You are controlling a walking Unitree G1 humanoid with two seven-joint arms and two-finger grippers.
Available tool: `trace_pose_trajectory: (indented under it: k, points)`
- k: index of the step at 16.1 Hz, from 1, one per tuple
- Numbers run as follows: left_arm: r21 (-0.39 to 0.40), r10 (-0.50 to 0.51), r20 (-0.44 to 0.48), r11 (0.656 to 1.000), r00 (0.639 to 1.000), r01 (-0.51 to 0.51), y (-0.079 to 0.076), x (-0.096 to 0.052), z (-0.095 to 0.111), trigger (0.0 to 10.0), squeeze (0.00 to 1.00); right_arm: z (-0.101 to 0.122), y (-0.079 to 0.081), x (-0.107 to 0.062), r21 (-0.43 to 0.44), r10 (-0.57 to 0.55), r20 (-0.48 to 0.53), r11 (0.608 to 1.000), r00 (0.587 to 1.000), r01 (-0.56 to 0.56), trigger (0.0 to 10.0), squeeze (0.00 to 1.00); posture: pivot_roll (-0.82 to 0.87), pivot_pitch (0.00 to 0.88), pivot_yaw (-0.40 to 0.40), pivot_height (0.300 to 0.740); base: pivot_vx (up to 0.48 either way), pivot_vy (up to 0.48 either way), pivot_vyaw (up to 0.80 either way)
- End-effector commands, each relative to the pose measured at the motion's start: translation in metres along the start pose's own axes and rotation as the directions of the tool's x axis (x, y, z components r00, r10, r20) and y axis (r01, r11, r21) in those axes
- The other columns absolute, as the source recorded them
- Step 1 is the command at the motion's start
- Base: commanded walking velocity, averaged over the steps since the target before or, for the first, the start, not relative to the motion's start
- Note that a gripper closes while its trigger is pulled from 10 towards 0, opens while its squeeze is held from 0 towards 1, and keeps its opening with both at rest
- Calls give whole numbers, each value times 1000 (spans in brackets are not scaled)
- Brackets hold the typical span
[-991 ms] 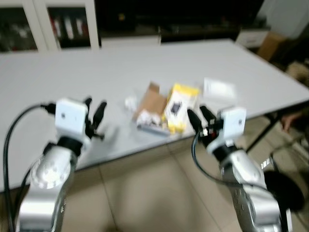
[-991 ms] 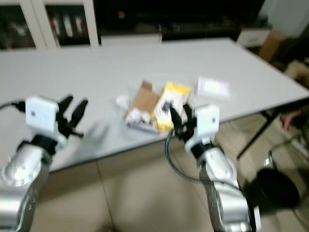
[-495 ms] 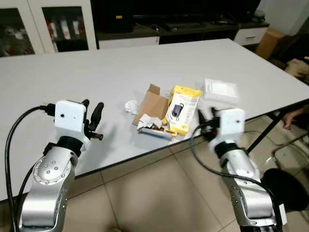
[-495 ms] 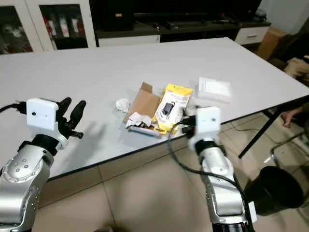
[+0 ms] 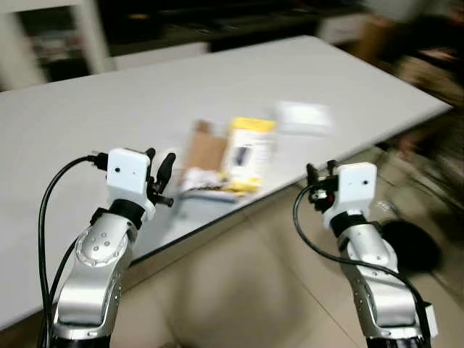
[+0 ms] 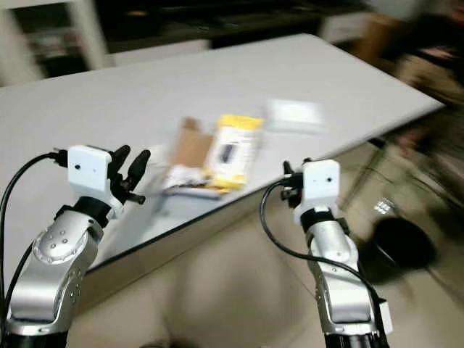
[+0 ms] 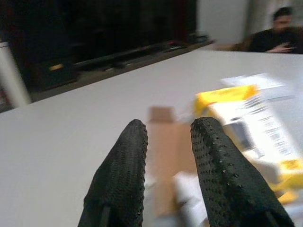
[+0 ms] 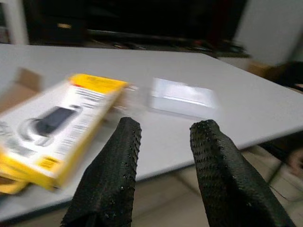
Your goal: Picking trash to rubbish bin
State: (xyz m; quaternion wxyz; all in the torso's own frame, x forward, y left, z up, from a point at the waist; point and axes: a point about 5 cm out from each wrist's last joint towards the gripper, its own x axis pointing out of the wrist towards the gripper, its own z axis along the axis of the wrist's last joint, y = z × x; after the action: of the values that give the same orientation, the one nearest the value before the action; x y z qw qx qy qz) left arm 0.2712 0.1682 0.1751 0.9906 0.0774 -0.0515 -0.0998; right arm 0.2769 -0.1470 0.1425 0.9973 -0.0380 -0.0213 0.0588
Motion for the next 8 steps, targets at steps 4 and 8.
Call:
trace_pose_trajectory:
  k: [4, 8]
  points:
    - [9, 21, 11, 1000, 1000, -21, 7, 1, 0, 10000, 0, 1, 9, -1, 17, 100, -18, 995, 995, -99, 10000, 0, 33, 45, -63, 740, 347, 0, -303]
    - [41, 82, 3, 996, 997, -82, 22, -7, -1, 10000, 0, -2, 22, -1, 61, 210, -46, 976, 977, -207, 10000, 0, 55, 41, -75, 740, 351, 0, 0]
